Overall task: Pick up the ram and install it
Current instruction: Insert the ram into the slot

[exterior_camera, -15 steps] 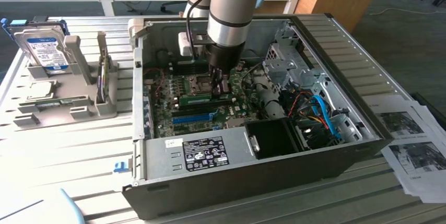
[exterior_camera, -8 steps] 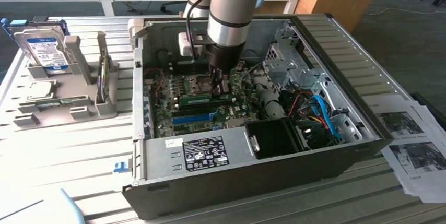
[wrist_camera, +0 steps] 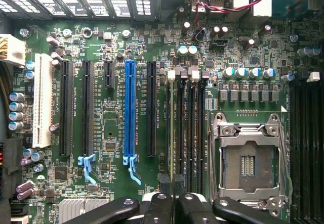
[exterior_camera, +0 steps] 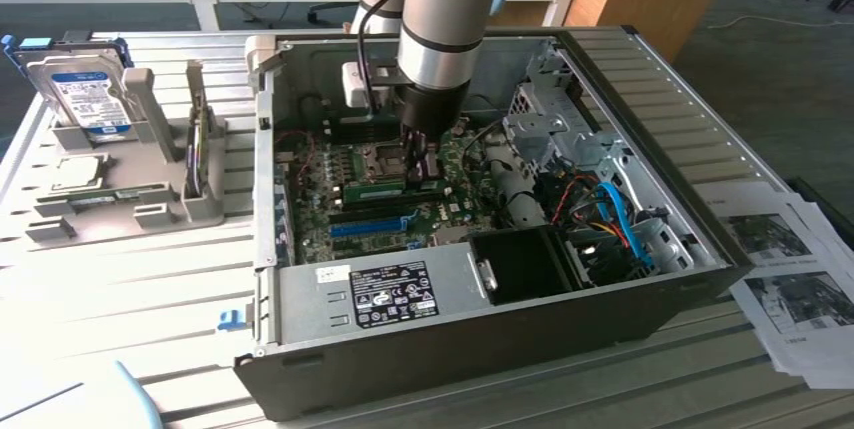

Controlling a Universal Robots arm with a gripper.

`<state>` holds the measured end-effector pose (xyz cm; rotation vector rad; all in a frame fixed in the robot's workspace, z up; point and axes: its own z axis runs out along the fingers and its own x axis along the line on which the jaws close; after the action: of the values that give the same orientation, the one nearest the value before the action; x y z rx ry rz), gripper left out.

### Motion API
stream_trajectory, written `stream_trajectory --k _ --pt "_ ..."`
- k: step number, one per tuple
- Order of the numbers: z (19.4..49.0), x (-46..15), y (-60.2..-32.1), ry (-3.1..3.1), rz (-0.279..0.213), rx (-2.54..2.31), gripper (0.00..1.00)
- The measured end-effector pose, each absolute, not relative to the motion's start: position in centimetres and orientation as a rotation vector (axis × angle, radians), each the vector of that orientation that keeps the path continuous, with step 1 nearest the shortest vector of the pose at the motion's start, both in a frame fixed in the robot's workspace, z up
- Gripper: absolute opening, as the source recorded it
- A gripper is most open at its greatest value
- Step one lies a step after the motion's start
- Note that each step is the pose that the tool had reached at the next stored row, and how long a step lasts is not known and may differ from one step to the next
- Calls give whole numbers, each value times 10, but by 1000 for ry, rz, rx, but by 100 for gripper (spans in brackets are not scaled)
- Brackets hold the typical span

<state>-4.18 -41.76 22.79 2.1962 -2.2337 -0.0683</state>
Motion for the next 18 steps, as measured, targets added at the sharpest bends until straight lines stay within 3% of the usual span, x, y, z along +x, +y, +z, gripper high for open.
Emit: stream_trajectory --k 18 --pt "225 -42 -418 -2234 -68 2196 11"
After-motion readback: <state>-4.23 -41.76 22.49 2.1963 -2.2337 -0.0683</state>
